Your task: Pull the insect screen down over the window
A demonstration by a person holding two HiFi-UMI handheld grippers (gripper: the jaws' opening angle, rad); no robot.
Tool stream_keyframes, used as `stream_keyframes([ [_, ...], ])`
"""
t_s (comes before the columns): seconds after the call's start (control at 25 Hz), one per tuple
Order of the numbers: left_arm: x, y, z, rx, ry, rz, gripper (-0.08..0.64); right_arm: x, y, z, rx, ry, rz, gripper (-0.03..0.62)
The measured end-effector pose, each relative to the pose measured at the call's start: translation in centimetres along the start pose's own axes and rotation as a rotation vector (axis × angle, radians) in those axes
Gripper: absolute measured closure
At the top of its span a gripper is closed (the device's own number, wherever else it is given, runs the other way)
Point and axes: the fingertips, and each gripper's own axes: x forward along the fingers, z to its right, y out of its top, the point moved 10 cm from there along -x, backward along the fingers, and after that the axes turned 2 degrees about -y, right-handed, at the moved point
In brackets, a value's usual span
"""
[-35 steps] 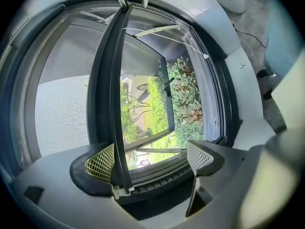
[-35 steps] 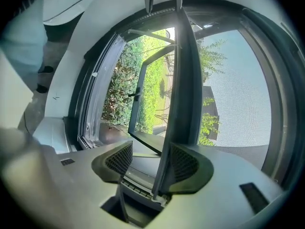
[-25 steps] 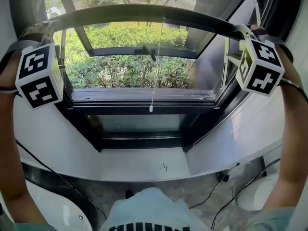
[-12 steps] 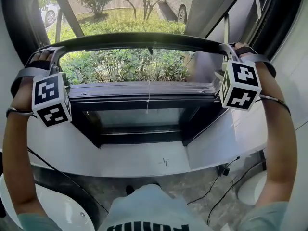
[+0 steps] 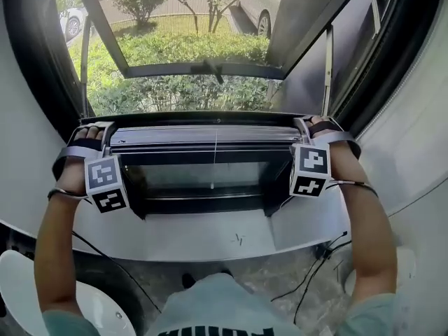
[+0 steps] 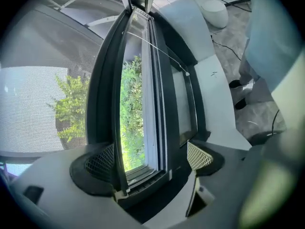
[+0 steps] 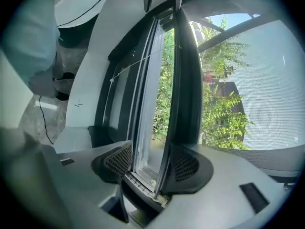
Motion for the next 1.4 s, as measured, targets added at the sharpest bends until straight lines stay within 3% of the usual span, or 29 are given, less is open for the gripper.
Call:
stream_keyframes([
  [0.52,6.0,1.2,5.9,0.004,-0.084,-0.002,0.092,5.2,2.0,-6.8,-0.016,0.065,-0.022,0.341],
  [0.76,6.3,1.3,6.0,0.014,-0.059,-0.018,0.092,5.7,2.0,-7.0,-0.001,0.030,-0.022,0.341],
  [1.04,6.0,1.3,6.3,-0.040,-0.063,0.026,0.092,5.4,1.8,-8.1,0.068,-0.033,0.012,0.348],
  [1.4,5.9,1.5,6.2,-0.016,-0.085,-0.009,0.092,5.8,2.0,-8.9,0.129,-0.099,-0.002,0.348],
])
